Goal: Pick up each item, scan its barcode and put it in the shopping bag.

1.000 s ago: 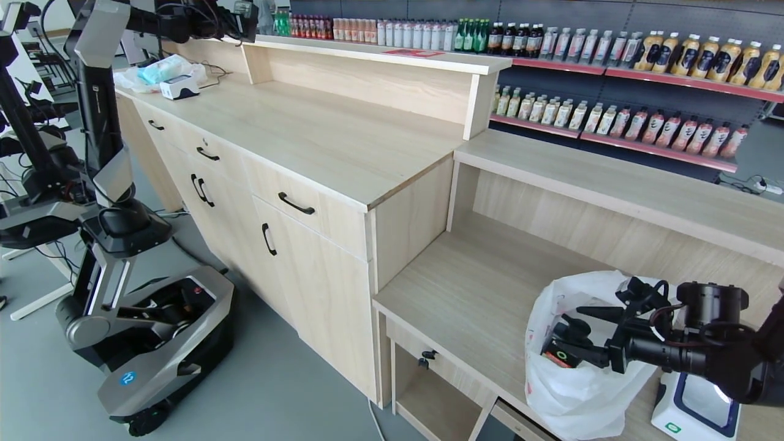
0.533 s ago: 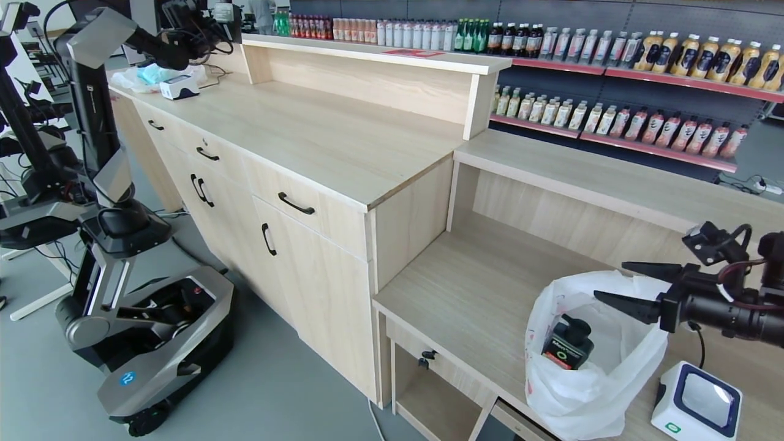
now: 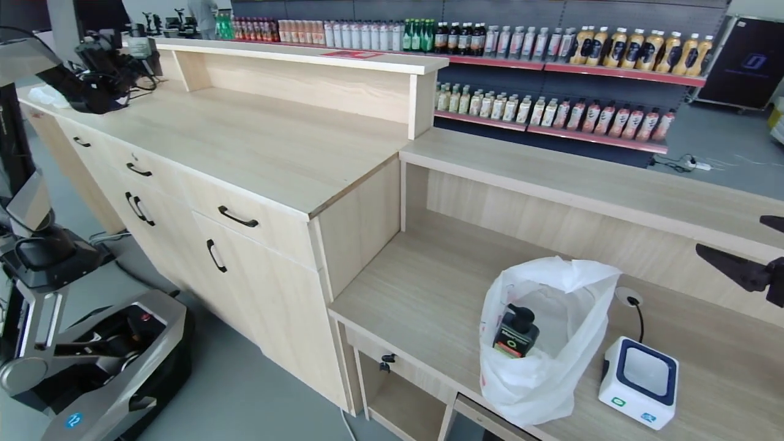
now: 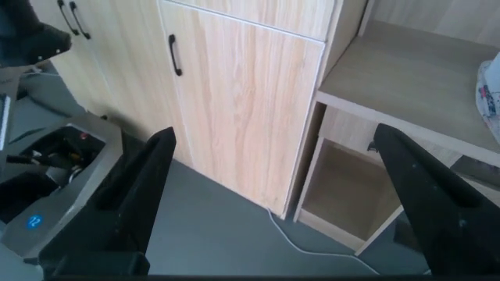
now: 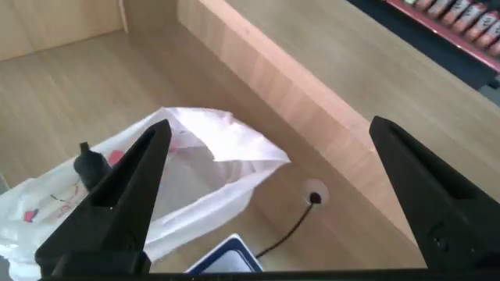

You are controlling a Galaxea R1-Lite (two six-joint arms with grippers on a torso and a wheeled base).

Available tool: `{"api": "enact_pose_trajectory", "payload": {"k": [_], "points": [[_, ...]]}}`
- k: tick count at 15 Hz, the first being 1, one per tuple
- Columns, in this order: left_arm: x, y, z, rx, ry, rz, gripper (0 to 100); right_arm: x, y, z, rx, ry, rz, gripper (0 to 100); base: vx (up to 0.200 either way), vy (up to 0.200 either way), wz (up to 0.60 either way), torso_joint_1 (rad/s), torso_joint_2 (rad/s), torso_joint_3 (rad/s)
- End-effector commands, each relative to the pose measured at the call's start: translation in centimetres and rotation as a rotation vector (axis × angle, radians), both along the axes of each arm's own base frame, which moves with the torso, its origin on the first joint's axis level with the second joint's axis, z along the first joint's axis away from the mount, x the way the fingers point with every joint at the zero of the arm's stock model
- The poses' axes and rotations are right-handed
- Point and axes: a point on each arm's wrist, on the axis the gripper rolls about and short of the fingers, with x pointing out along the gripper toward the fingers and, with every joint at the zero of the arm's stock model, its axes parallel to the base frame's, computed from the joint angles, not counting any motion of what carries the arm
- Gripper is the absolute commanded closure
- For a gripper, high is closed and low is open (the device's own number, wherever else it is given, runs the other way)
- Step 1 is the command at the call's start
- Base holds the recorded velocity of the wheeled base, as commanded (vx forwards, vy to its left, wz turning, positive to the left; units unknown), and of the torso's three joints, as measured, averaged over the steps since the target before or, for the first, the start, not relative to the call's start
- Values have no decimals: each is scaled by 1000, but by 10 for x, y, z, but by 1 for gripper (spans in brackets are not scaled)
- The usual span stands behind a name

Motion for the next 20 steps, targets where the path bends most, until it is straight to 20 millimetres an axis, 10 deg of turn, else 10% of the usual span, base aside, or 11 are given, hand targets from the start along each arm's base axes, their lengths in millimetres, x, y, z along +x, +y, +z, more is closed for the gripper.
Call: {"api": "enact_pose_trajectory", "payload": {"k": [1, 11, 20], "points": [[0, 0, 0, -1, 0, 0, 0, -14, 4, 10, -17, -37, -26, 0, 0, 0, -600, -2, 2, 2], [0, 0, 0, -1, 0, 0, 0, -9, -5, -62, 120, 409, -290, 0, 0, 0, -420, 2, 0, 3], [0, 0, 0, 0, 0, 0, 0, -25, -19, -70, 142, 400, -374, 0, 0, 0, 0, 0, 0, 0]]}}
